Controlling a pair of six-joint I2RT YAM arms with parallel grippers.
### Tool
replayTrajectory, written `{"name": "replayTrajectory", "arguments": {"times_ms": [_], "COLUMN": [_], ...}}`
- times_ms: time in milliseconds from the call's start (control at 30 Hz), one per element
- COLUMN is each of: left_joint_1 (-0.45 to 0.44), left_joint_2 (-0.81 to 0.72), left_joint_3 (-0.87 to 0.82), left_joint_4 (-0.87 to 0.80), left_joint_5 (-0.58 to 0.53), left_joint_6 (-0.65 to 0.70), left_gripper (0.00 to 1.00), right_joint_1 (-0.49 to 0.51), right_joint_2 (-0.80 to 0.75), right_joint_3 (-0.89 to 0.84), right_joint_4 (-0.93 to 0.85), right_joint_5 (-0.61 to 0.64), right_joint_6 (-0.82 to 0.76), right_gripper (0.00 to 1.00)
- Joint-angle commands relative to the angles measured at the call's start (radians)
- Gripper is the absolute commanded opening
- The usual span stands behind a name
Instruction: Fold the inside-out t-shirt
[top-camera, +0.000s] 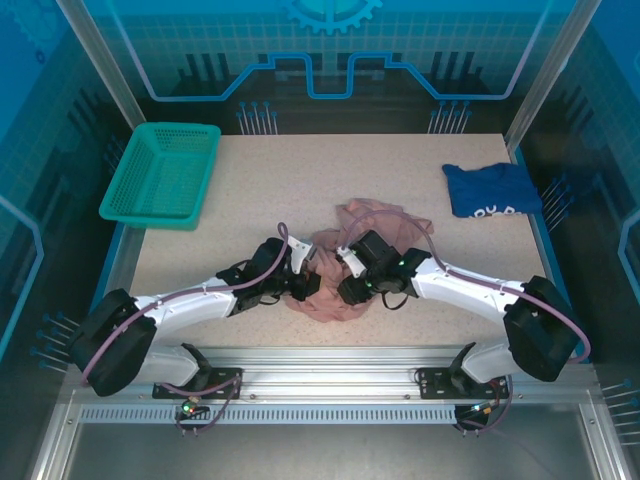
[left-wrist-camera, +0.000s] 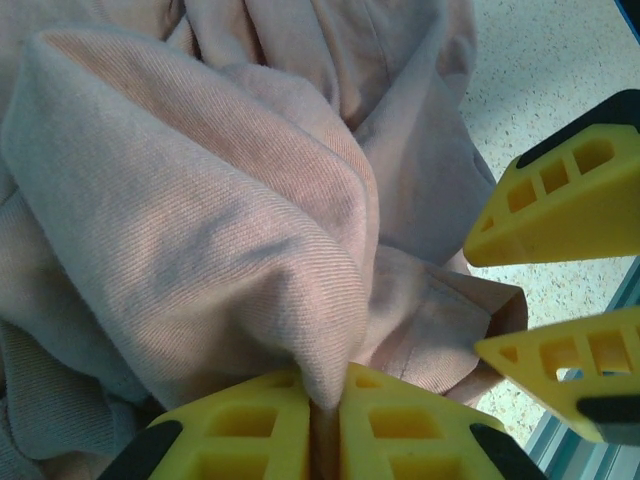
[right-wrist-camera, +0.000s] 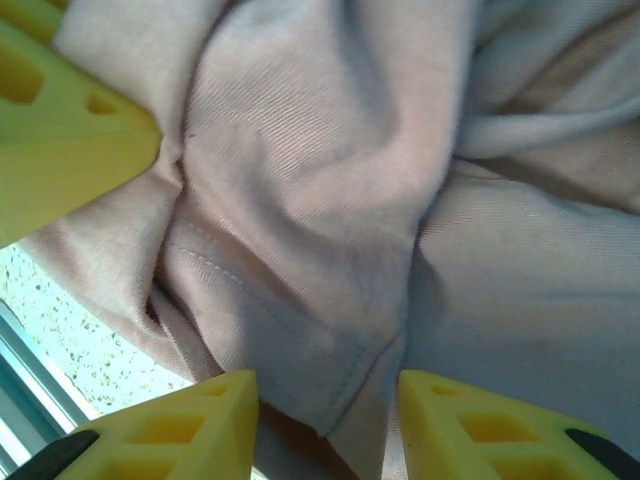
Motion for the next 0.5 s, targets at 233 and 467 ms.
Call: {"name": "replayTrajectory", "arguments": {"times_ms": [233, 467], "left_joint_1": [0.008, 0.008], "left_joint_2": [-0.013, -0.018], "left_joint_3": [-0.011, -0.012], "left_joint_4": [0.010, 0.006], "left_joint_5": [0.013, 0.007], "left_joint_6": [-0.006, -0.006], "left_gripper": [0.13, 0.13], "right_joint_1": [0.032, 0.038], "right_joint_2": [0.014, 0.058], "right_joint_3": [0.023, 0.066], "right_joint_4": [-0.091, -0.061], "right_joint_5": [0.061, 0.072], "right_joint_6": [-0.089, -0.102], "right_gripper": [0.45, 0.43]}}
